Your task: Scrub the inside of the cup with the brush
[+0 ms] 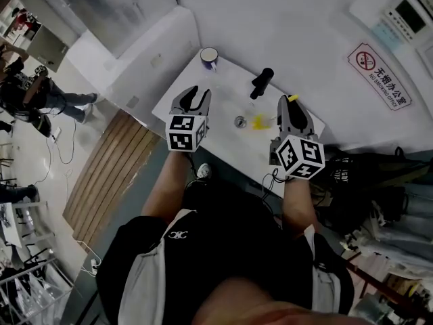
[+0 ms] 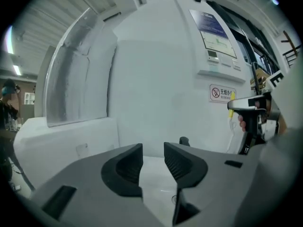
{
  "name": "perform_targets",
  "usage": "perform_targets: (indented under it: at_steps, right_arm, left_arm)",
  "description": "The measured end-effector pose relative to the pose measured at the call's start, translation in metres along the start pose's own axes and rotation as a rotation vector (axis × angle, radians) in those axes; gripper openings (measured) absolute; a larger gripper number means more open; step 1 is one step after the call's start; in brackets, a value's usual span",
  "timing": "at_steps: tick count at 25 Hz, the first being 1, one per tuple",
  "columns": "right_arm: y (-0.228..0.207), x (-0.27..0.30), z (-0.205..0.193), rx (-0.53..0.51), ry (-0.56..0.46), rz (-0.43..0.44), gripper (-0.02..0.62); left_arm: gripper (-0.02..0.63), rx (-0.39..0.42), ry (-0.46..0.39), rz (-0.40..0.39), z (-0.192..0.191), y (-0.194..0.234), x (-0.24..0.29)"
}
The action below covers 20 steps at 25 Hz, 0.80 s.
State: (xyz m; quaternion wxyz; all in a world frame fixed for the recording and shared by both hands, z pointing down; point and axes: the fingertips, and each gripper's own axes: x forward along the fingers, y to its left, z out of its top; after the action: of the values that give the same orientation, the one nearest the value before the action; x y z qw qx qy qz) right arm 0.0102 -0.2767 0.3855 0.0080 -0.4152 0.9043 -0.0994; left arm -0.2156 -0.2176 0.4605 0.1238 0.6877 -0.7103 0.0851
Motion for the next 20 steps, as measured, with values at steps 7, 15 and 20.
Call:
perform_targets:
  at_steps: [7,15,20]
  right_arm:
    - [-0.020,0.003,-0.004,-0.011,0.014,-0.157,0.071]
    - [-0.041,-0.007,-0.004,-0.020,0.017,-0.349,0.071]
    - [-0.050,-0.022,-0.001,-0.021,0.009,-0.464,0.071]
  left_arm:
    - [0.140,-0.020,0.086,-0.067,-0.032,0.036,0.058]
    - [0.144,-0.030,0.141,-0.230,-0.066,0.053,0.124]
    - [0.146,-0.008,0.183,-0.301,-0.089,0.057,0.155]
